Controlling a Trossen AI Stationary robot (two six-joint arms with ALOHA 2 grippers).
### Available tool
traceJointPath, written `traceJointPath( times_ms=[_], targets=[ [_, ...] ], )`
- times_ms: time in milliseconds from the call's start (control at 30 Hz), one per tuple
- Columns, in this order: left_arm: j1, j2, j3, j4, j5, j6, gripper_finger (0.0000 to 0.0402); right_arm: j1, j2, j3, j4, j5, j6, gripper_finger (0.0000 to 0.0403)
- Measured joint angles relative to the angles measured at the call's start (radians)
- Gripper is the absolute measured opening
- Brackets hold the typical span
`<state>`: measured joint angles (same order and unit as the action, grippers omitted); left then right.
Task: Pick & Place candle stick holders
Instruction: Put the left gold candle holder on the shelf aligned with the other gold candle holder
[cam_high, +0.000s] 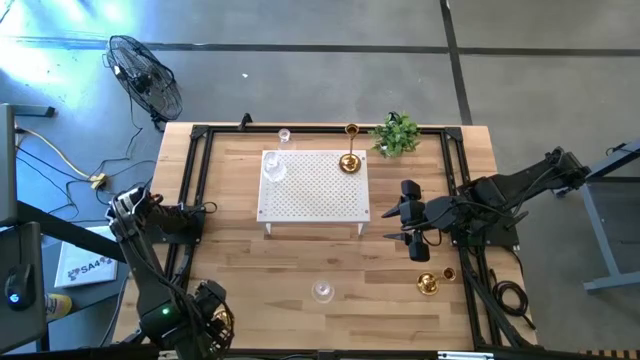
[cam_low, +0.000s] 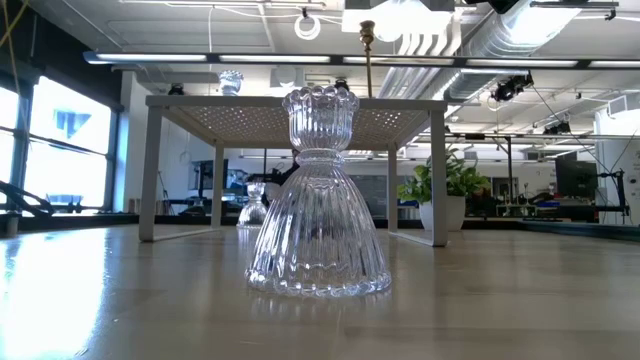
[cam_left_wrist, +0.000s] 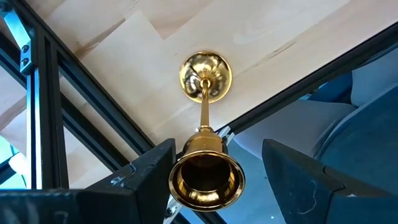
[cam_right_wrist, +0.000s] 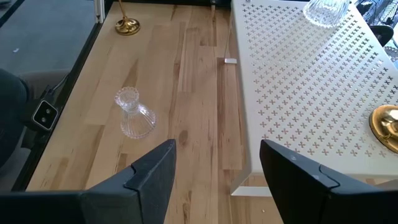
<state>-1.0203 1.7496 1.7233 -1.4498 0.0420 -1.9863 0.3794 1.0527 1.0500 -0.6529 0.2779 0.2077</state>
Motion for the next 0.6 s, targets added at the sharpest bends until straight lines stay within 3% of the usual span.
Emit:
traceJointPath(
  times_ms=[367, 600],
  targets=[
    [0.000, 0.000, -0.014, 0.012, 0.001, -0.008, 0.0234, 0.000, 0.000, 0.000, 0.000, 0.000, 0.000, 0.0225],
    [0.000, 0.001, -0.086, 0.048, 0.077, -0.001, 0.0234, 0.000, 0.000, 0.000, 0.000, 0.000, 0.000, 0.0225]
  ],
)
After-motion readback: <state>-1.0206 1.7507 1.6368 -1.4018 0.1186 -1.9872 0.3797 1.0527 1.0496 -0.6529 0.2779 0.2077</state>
